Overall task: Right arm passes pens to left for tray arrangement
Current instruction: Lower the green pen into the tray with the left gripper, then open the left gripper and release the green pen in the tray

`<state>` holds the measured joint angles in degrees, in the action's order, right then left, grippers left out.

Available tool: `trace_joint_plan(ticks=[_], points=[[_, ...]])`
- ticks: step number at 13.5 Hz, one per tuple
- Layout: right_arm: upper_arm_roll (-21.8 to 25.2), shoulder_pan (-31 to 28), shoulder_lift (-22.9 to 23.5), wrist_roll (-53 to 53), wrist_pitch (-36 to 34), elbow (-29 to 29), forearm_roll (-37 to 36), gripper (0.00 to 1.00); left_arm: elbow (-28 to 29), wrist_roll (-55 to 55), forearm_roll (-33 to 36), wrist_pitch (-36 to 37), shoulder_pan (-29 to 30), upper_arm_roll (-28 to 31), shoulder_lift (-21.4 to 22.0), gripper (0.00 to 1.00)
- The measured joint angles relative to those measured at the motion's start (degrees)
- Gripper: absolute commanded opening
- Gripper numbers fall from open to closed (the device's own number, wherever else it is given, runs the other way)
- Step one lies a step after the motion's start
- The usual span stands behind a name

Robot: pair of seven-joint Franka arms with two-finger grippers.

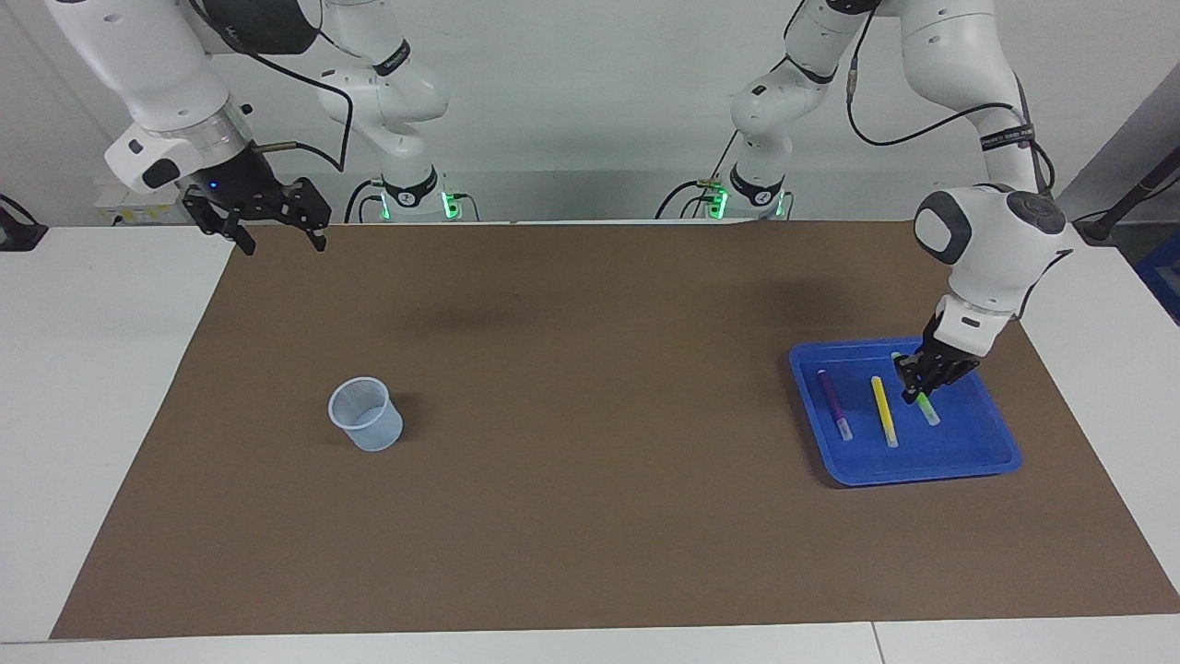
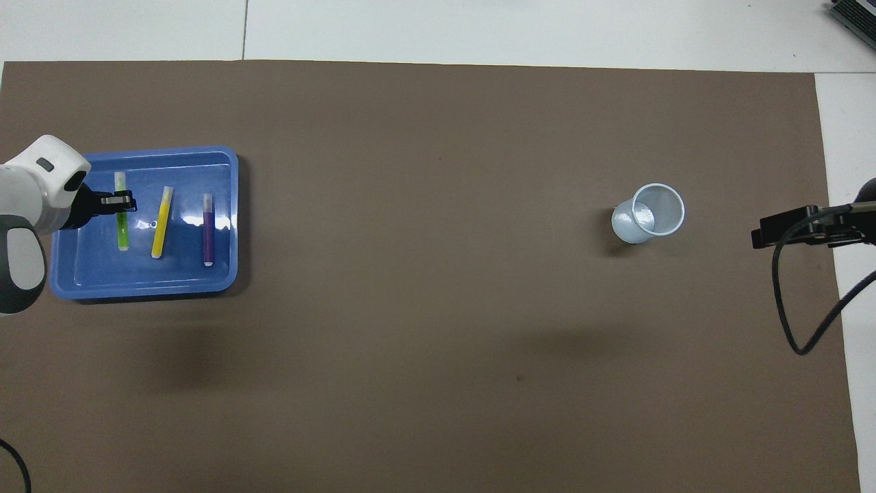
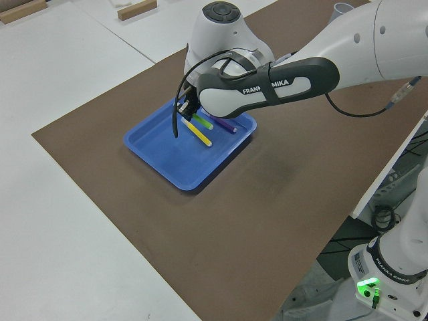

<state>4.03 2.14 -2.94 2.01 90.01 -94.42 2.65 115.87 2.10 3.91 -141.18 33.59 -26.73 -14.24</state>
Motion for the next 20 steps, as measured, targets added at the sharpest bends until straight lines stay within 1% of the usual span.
trace_joint_plan(ticks=[5,11,16,20], points=[[0.05,-0.07,0.00,0.00,0.05,-0.09,0.00,1.00,-0.09,1.01,1.60,-3.03,0.30,2.34,-3.24,0.00],[0.09,-0.20,0.00,0.00,-0.51,-0.20,0.00,1.00,-0.11,1.74,2.15,-3.28,0.36,4.05,-3.79,0.00],[0.07,-0.15,-0.03,0.00,-1.15,-0.22,0.00,1.00,-0.06,1.81,2.59,-3.71,0.36,4.37,-4.71,0.00],[0.06,-0.14,-0.30,0.00,-1.16,-0.21,0.00,1.00,-0.08,2.11,6.36,-5.73,0.38,5.79,-6.38,0.00]])
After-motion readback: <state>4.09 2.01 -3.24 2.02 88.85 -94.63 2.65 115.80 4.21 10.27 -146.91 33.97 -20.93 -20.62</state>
